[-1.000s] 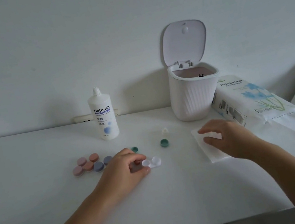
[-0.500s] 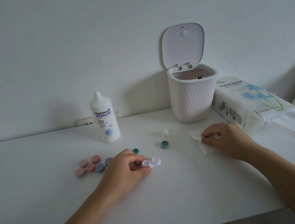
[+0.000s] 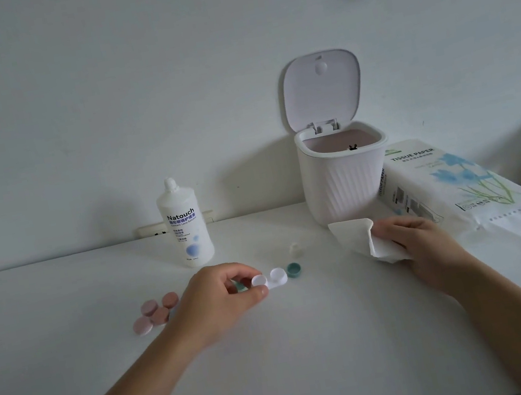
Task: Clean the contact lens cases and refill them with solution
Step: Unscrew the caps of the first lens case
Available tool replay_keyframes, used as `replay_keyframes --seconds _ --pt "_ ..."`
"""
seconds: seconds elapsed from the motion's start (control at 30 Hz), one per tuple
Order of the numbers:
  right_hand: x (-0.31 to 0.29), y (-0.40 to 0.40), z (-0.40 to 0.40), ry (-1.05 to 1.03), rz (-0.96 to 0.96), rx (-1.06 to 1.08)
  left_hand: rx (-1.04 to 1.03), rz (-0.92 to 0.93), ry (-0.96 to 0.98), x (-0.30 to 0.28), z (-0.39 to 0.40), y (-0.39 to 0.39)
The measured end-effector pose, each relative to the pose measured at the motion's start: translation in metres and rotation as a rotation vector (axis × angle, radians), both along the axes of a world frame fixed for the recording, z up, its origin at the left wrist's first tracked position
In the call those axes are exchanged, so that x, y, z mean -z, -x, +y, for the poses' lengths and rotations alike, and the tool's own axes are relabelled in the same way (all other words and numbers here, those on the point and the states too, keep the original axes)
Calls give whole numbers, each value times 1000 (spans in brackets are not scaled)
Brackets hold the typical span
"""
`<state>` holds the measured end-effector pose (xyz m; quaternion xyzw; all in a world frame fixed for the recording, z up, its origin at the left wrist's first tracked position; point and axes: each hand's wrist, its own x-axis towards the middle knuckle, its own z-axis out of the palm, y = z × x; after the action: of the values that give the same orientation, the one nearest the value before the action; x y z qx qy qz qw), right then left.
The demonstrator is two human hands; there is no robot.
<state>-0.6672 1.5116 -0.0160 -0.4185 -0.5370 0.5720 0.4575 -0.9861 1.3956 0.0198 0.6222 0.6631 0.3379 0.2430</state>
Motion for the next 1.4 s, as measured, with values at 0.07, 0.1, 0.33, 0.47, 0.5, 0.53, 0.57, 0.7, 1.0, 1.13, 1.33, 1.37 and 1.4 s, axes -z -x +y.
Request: replay_keyframes --seconds 0.07,0.1,0.33,0.47,0.5,0.53,0.57,0.7,1.0,1.13,1.33,1.37,1.4 --pt "2 0 0 1 75 37 31 -29 -2 -8 5 1" --pt "4 0 0 2 88 44 50 -47 -4 -12 8 2" --pt "7 0 -2 -23 75 33 72 -88 -94 -47 39 0" --pt "8 0 -2 -34 11 49 76 -66 -132 -76 62 -4" --pt "8 1 -2 -36 0 55 81 -75 -138 -83 68 -6" --pt "8 2 -3 -38 -10 59 89 -81 -139 -91 74 -8" --pt "8 2 -3 -39 -13 62 96 -84 -140 -98 80 -11" --pt "7 3 -6 -35 -15 53 95 -103 -158 -124 112 -24" --pt "5 5 -5 -19 -17 54 165 195 -114 -156 190 -68" --pt "5 7 -3 -6 -31 76 314 501 -119 -164 210 -85" --pt "3 7 -2 -3 -90 82 500 958 -172 -173 222 -101" --pt "3 7 -2 -4 -91 85 524 1021 -190 -174 222 -103" --pt "2 8 -2 -3 -90 86 552 1075 -212 -175 221 -106"
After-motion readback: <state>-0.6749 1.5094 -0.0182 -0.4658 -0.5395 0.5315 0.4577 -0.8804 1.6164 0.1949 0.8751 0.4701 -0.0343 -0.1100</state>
